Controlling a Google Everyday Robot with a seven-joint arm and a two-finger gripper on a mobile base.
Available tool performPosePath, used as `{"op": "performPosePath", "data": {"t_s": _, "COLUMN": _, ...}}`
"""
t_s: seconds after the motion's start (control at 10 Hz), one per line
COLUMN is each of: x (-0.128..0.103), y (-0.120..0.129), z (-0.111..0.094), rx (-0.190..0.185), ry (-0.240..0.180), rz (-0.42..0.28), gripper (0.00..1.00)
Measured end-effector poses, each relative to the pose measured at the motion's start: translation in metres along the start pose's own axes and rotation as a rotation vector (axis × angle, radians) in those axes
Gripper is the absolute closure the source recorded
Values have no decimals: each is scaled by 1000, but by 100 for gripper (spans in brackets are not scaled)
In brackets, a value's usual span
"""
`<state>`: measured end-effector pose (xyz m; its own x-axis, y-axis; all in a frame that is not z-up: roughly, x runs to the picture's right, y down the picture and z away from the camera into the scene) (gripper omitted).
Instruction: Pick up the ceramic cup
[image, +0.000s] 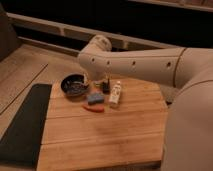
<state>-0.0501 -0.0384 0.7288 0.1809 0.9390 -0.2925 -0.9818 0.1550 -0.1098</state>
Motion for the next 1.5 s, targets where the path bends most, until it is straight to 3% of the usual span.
{"op": "performPosePath", "data": {"t_s": 0.2, "x": 0, "y": -8, "z": 3, "rx": 27, "ry": 6, "rz": -5, "gripper": 35}}
{"op": "performPosePath", "data": {"t_s": 0.4, "x": -14, "y": -55, "z": 15, "rx": 109, "ry": -1, "rz": 19, "gripper": 35}}
{"op": "performPosePath", "data": {"t_s": 0.6, "x": -36, "y": -89, "z": 23, "rx": 151, "ry": -39, "rz": 22, "gripper": 35}}
{"op": "performPosePath", "data": {"t_s": 0.9, "x": -66, "y": -116, "z": 41, "rx": 148, "ry": -92, "rz": 29, "gripper": 35}}
{"op": "performPosePath", "data": {"t_s": 1.1, "x": -77, "y": -127, "z": 55, "rx": 112, "ry": -111, "rz": 39, "gripper": 35}}
{"op": "performPosePath", "data": {"t_s": 1.3, "x": -81, "y": -143, "z": 66, "rx": 80, "ry": -119, "rz": 54, "gripper": 35}}
{"op": "performPosePath", "data": {"t_s": 1.5, "x": -81, "y": -149, "z": 69, "rx": 75, "ry": -119, "rz": 59, "gripper": 35}}
